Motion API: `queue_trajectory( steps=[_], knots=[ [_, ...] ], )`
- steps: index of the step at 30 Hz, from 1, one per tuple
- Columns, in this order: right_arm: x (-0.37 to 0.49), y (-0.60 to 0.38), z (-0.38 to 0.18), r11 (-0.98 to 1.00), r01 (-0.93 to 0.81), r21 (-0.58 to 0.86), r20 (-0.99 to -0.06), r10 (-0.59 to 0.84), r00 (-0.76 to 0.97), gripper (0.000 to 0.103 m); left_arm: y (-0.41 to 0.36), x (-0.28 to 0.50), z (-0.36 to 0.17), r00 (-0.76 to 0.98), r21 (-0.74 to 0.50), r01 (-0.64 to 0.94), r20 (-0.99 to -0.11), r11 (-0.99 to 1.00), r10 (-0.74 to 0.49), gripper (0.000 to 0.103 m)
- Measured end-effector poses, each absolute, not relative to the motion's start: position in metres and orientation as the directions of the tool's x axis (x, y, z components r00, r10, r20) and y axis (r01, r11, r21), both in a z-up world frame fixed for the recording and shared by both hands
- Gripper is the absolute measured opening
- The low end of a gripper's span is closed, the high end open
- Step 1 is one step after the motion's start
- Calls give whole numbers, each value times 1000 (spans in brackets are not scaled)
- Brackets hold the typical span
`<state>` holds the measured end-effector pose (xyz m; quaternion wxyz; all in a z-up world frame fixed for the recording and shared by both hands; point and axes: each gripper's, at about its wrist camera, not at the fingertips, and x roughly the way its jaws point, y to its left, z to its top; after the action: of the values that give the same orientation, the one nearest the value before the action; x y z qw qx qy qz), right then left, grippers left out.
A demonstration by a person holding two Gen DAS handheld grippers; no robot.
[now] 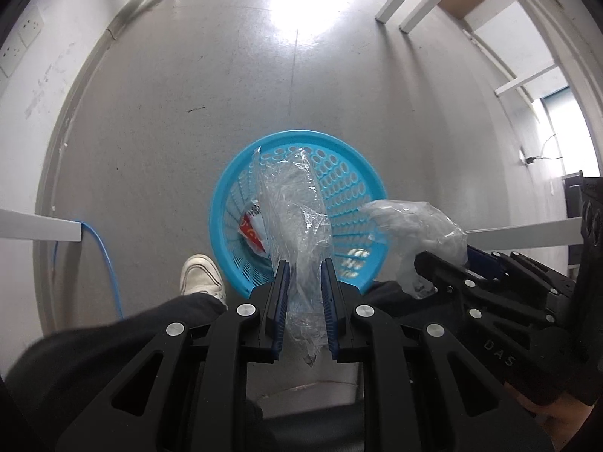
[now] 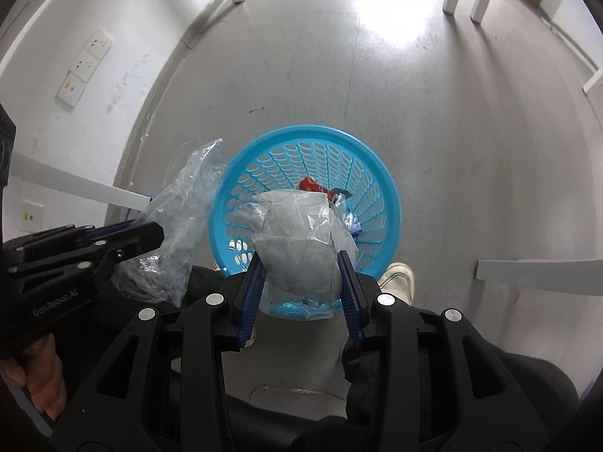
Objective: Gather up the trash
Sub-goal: 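Carry both held plastics down over the blue wastebasket, then open both grippers to drop the plastics into the wastebasket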
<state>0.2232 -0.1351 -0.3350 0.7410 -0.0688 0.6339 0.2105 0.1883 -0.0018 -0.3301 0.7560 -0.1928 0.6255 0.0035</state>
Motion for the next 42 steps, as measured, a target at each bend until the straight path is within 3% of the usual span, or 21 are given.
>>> queue_trajectory(
  steps=[19,22,24,25,26,29,42],
  knots=[
    [297,-136,-430,959,-216,182,-983,169,-79,38,-6,243,-382,53,-213,-224,-977,951,-206,18],
    [302,-137,-437,963,-192,189,-981,175,-86,41,-8,248,-385,52,-219,-219,-976,951,-212,18],
    [305,-138,-439,965,-175,193,-980,181,-84,45,-8,252,-384,70,-214,-210,-977,954,-204,28],
    [304,-140,-438,965,-174,195,-980,183,-84,48,-8,254,-383,78,-210,-207,-977,956,-197,49],
    [304,-140,-438,965,-175,193,-980,181,-85,52,-7,255,-382,90,-207,-211,-977,955,-192,54],
    [305,-141,-439,968,-168,187,-981,176,-79,62,-3,257,-385,88,-196,-234,-980,952,-180,54],
    [284,-133,-404,958,-279,72,-996,85,35,63,4,234,-365,132,-160,-275,-983,948,-128,54]
  ],
)
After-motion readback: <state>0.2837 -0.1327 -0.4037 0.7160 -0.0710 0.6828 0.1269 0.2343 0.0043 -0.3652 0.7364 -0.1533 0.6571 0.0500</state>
